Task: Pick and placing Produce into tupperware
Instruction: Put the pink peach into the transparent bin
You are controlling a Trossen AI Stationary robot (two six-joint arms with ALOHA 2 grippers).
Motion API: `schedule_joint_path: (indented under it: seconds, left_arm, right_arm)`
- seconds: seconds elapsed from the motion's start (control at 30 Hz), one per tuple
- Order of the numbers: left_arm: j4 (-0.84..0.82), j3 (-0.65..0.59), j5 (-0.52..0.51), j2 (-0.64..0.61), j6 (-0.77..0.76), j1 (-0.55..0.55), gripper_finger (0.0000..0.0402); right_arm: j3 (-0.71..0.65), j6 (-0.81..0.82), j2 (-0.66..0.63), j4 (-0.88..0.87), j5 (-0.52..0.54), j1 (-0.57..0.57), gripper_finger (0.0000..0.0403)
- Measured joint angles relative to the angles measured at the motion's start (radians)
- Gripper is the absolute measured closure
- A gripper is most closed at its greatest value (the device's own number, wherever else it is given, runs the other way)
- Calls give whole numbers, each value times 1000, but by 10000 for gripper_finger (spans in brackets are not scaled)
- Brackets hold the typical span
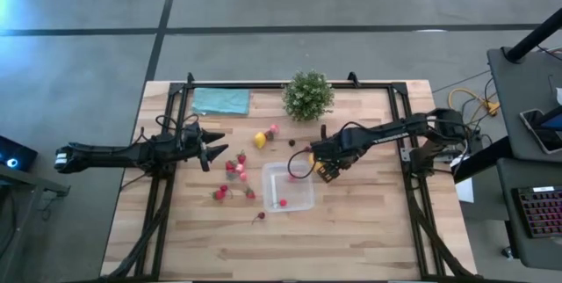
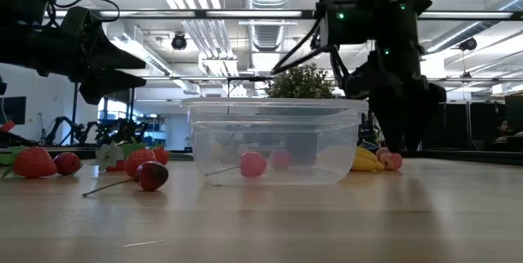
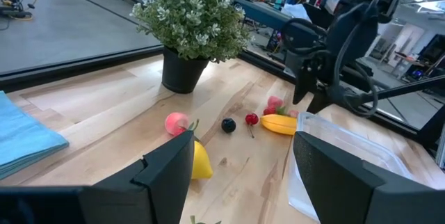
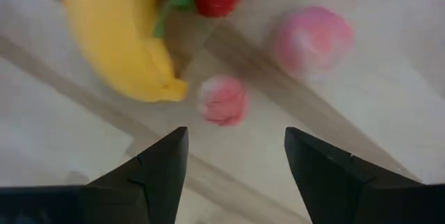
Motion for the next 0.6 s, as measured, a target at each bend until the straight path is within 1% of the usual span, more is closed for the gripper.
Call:
schedule_joint_path:
  seconds: [0.07,0.37,0.6]
  left_arm:
    - [0,0,0,0,0,0,168]
    - [0,0,0,-2,0,0,168]
    - [0,0,0,0,0,0,168]
  right_arm:
    - [-13,-7,-2,6,7,-2,171]
    - [-30,-36,2,146,7,-2,185]
    - [-50,-21,23,151,30,-1,198]
